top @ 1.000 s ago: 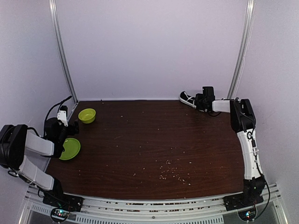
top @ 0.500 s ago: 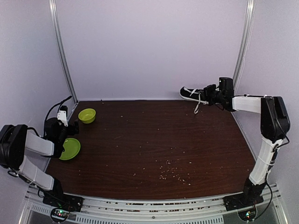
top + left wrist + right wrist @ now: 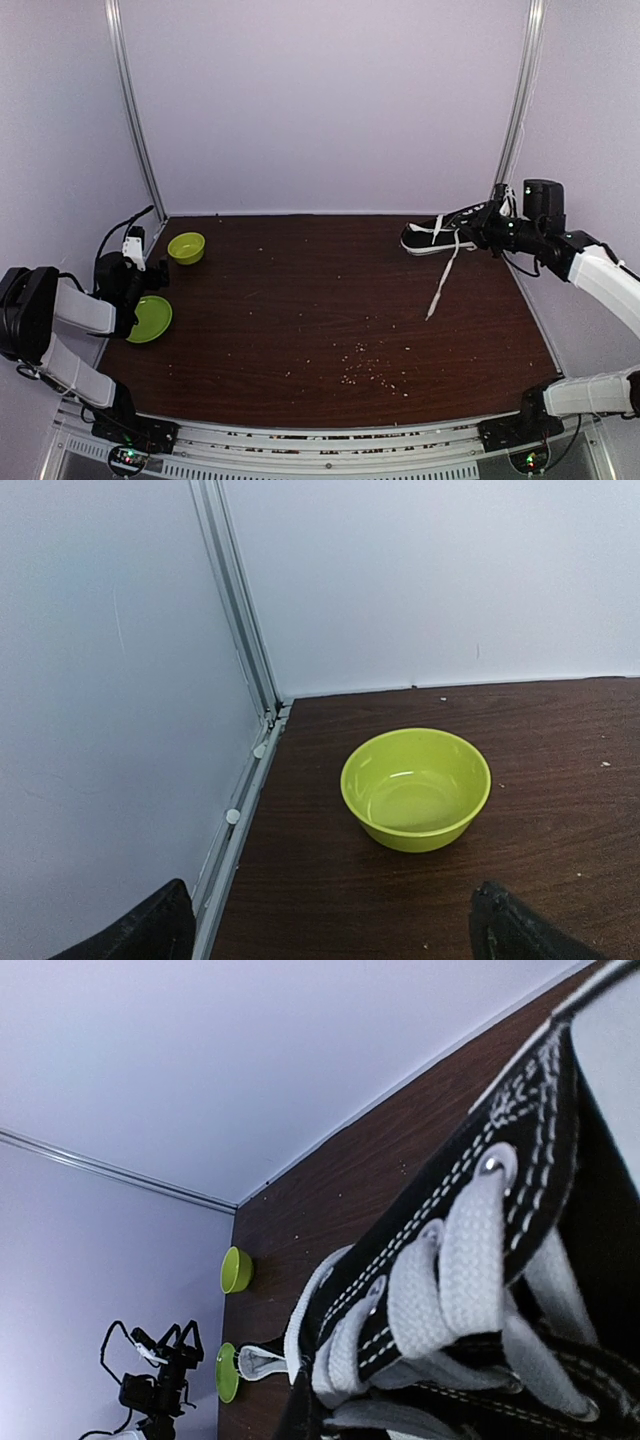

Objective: Tie the shoes

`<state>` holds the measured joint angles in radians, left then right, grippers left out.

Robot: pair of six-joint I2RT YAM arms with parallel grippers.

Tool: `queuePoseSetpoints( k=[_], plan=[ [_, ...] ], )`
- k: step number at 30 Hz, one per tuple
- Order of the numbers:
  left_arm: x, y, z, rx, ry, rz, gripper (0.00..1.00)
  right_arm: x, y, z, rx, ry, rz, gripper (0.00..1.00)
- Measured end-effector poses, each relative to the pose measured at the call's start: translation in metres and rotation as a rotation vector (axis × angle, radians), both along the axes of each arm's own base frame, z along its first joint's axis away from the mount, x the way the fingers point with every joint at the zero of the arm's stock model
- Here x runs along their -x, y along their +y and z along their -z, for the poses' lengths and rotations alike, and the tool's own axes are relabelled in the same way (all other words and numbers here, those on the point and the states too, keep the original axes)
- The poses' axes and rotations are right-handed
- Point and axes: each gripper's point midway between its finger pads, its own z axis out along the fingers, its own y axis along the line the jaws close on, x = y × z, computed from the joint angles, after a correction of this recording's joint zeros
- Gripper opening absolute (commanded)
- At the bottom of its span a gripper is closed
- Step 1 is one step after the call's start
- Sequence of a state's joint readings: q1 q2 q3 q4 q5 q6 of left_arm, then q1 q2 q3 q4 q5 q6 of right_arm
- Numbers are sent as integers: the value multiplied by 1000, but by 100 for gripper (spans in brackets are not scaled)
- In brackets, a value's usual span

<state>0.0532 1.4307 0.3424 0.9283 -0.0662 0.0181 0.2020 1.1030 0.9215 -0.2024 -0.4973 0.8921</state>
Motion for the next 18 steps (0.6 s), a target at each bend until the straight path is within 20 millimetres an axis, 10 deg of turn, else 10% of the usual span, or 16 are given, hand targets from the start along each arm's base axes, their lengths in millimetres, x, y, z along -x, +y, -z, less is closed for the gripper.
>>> queuePoseSetpoints(
  k=[6,13,18],
  plan=[
    [0,0,0,0,0,0,98,43,2,3,62,-63,-76,0],
    [0,0,0,0,1,0,98,106,52,81,147,71,-350,0],
    [0,0,0,0,1,0,98,139,92,103,192,70,-576,0]
  ],
)
